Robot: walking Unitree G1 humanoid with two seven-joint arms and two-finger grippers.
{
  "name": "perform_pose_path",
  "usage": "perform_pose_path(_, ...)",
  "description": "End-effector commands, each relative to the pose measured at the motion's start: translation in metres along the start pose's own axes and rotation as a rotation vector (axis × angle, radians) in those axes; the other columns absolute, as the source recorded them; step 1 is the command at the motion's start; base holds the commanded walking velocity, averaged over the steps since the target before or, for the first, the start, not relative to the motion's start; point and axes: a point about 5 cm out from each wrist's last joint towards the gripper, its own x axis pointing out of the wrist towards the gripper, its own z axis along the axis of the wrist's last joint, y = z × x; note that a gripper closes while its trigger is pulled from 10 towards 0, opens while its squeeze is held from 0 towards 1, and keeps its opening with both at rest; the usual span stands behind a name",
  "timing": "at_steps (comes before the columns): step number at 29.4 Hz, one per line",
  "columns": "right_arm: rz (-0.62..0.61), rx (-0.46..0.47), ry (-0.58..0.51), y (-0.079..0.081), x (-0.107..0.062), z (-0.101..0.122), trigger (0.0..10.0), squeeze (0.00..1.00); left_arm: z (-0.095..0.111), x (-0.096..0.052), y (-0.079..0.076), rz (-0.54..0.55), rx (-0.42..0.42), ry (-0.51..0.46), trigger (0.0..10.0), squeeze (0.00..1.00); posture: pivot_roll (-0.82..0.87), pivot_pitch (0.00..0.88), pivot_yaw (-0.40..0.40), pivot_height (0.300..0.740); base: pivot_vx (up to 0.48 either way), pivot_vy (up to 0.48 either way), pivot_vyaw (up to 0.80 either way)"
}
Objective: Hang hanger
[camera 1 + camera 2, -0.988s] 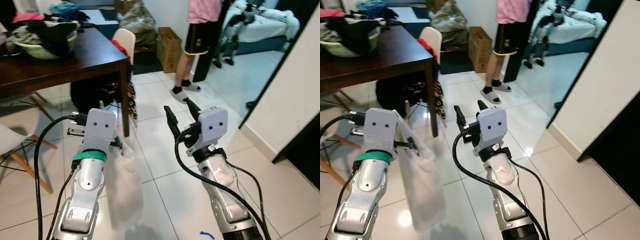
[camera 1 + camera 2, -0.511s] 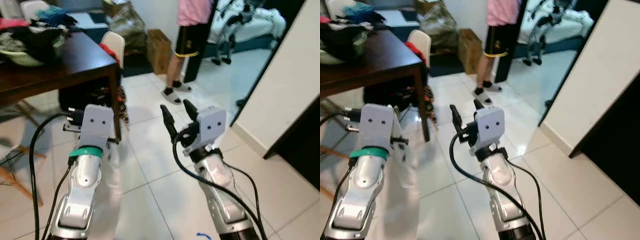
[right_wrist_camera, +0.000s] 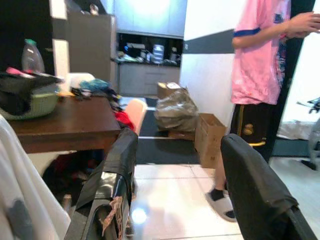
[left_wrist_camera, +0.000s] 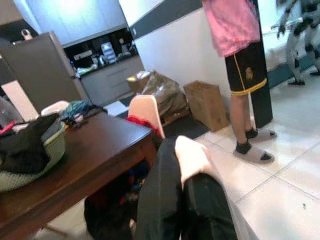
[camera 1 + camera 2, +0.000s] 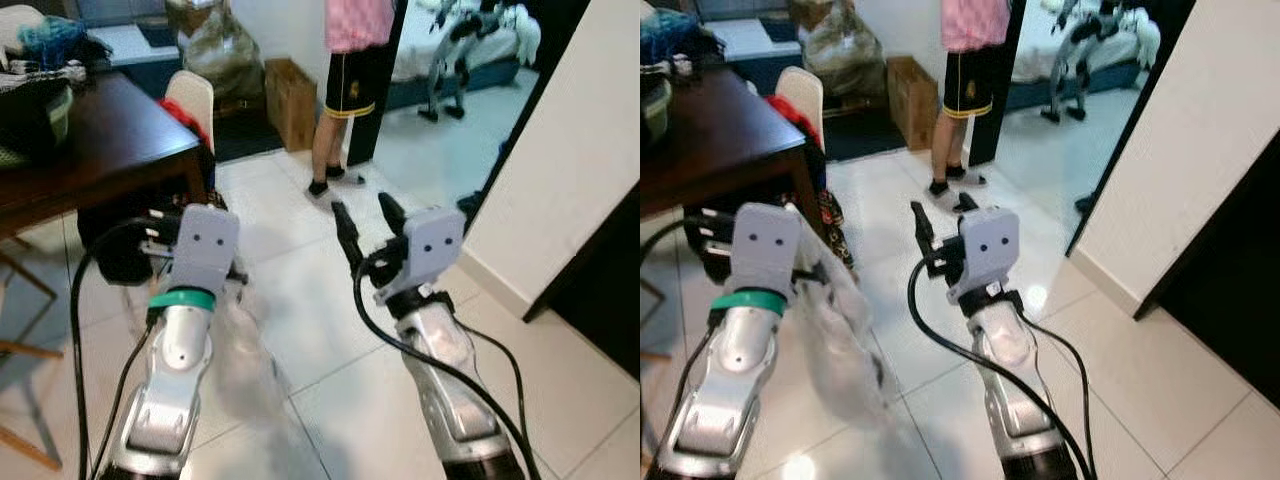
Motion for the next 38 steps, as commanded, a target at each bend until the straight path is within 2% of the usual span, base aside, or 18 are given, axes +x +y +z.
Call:
perform_pose_path(1, 0.004, 0.02, 0.001, 0.004, 0.0, -0.001, 10.0, 0.0, 0.003, 0.001, 0.006, 0.025, 0.022, -0.035, 10.0, 0.0, -0.1, 0.096, 0.005, 0.74, 0.442, 0.0, 0.0)
perform_pose_path(7, -0.012, 0.044, -0.01, 0.001, 0.002, 0.002, 10.0, 0.0, 0.016, 0.006, 0.012, 0.057, 0.069, -0.11, 10.0, 0.0, -0.1, 0.098, 0.005, 0.74, 0.442, 0.0, 0.0)
perform_pose_path(13, -0.044, -0.019, 0.028, -0.011, 0.001, -0.007, 10.0, 0.0, 0.031, 0.014, 0.025, 0.128, 0.119, -0.192, 10.0, 0.0, -0.09, 0.101, 0.003, 0.74, 0.442, 0.0, 0.0)
perform_pose_path(15, -0.159, -0.128, 0.131, -0.037, -0.007, -0.026, 10.0, 0.0, 0.037, 0.018, 0.032, 0.142, 0.134, -0.219, 10.0, 0.0, -0.08, 0.103, -0.002, 0.74, 0.442, 0.0, 0.0)
perform_pose_path(18, -0.22, -0.171, 0.193, -0.052, -0.015, -0.038, 10.0, 0.0, 0.037, 0.02, 0.033, 0.137, 0.132, -0.217, 10.0, 0.0, -0.08, 0.103, -0.002, 0.74, 0.442, 0.0, 0.0)
perform_pose_path(19, -0.267, -0.222, 0.314, -0.065, -0.03, -0.059, 10.0, 0.0, 0.036, 0.02, 0.034, 0.126, 0.126, -0.212, 10.0, 0.0, -0.08, 0.105, -0.001, 0.74, 0.442, 0.0, 0.0)
perform_pose_path(20, -0.267, -0.222, 0.314, -0.065, -0.03, -0.059, 10.0, 0.0, 0.036, 0.02, 0.034, 0.126, 0.126, -0.212, 10.0, 0.0, -0.08, 0.105, -0.001, 0.74, 0.442, 0.0, 0.0)
perform_pose_path(23, -0.308, -0.205, 0.646, -0.077, -0.104, -0.121, 10.0, 0.0, 0.037, 0.019, 0.027, 0.071, 0.094, -0.213, 10.0, 0.0, -0.08, 0.108, -0.007, 0.74, 0.441, 0.0, 0.0)
perform_pose_path(24, -0.355, -0.139, 0.733, -0.076, -0.131, -0.136, 10.0, 0.0, 0.039, 0.018, 0.024, 0.055, 0.086, -0.224, 10.0, 0.0, -0.08, 0.109, -0.005, 0.74, 0.442, 0.0, 0.0)
perform_pose_path(25, -0.355, -0.139, 0.733, -0.076, -0.131, -0.136, 10.0, 0.0, 0.039, 0.018, 0.024, 0.055, 0.086, -0.224, 10.0, 0.0, -0.08, 0.109, -0.005, 0.74, 0.442, 0.0, 0.0)
perform_pose_path(26, -0.406, -0.082, 0.788, -0.075, -0.149, -0.144, 10.0, 0.0, 0.041, 0.018, 0.022, 0.043, 0.081, -0.233, 10.0, 0.0, -0.08, 0.109, -0.005, 0.74, 0.442, 0.0, 0.0)
perform_pose_path(27, -0.406, -0.082, 0.788, -0.075, -0.149, -0.144, 10.0, 0.0, 0.041, 0.018, 0.022, 0.043, 0.081, -0.233, 10.0, 0.0, -0.08, 0.109, -0.005, 0.74, 0.442, 0.0, 0.0)
perform_pose_path(28, -0.509, -0.007, 0.823, -0.076, -0.167, -0.149, 10.0, 0.0, 0.043, 0.018, 0.02, 0.024, 0.075, -0.244, 10.0, 0.0, -0.08, 0.114, 0.003, 0.74, 0.442, 0.0, 0.0)
perform_pose_path(29, -0.509, -0.007, 0.823, -0.076, -0.167, -0.149, 10.0, 0.0, 0.043, 0.018, 0.02, 0.024, 0.075, -0.244, 10.0, 0.0, -0.08, 0.114, 0.003, 0.74, 0.442, 0.0, 0.0)
perform_pose_path(30, -0.612, 0.076, 0.81, -0.078, -0.178, -0.149, 10.0, 0.0, 0.046, 0.018, 0.018, 0.002, 0.066, -0.255, 10.0, 0.0, -0.09, 0.117, 0.013, 0.74, 0.442, 0.0, 0.0)
perform_pose_path(32, -0.653, 0.115, 0.758, -0.079, -0.177, -0.145, 10.0, 0.0, 0.049, 0.018, 0.016, -0.023, 0.052, -0.265, 10.0, 0.0, -0.09, 0.119, 0.022, 0.74, 0.442, 0.0, 0.0)
perform_pose_path(35, -0.635, 0.114, 0.657, -0.078, -0.159, -0.134, 10.0, 0.0, 0.055, 0.021, 0.012, -0.056, 0.028, -0.279, 10.0, 0.0, -0.1, 0.123, 0.036, 0.74, 0.442, 0.0, 0.0)
perform_pose_path(38, -0.58, 0.07, 0.579, -0.073, -0.131, -0.129, 10.0, 0.0, 0.066, 0.03, 0.018, -0.035, 0.055, -0.326, 10.0, 0.0, -0.09, 0.126, 0.069, 0.74, 0.442, 0.0, 0.0)
